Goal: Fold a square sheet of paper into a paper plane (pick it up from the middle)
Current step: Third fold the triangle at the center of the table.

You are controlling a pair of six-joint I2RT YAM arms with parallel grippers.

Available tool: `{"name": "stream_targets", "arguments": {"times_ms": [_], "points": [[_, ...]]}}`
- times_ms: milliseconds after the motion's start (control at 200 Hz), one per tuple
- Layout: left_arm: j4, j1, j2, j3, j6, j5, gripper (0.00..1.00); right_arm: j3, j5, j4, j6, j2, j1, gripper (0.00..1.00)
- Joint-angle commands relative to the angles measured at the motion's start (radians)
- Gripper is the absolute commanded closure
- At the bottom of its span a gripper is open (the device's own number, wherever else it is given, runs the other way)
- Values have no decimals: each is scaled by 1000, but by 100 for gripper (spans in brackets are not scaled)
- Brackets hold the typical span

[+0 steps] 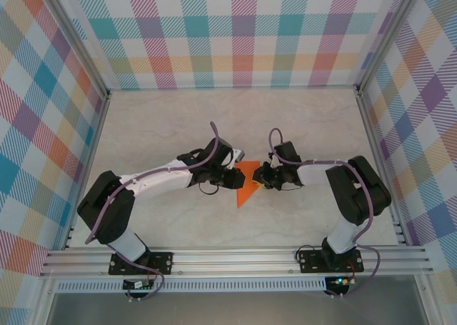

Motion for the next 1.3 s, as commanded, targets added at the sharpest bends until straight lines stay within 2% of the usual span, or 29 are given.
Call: {"name": "stream_targets", "arguments": {"times_ms": [0, 285, 395, 920, 1115, 1300], "points": [[92, -18, 73, -11, -84, 87, 86, -4, 38, -93, -28, -1, 5, 82], [129, -19, 238, -2, -134, 141, 87, -10, 44, -99, -32, 5, 5, 81], [86, -20, 250, -16, -133, 100, 87, -9, 56, -109, -36, 9, 5, 81], [-76, -19, 151, -153, -62, 93, 84, 12, 63, -126, -46, 38, 4, 82], [-86, -19, 66, -174, -76, 92, 81, 13, 58, -128, -49, 36, 4, 81], [-31, -34, 38, -126, -112, 150, 79, 14, 58, -130, -49, 32, 5, 81]]}}
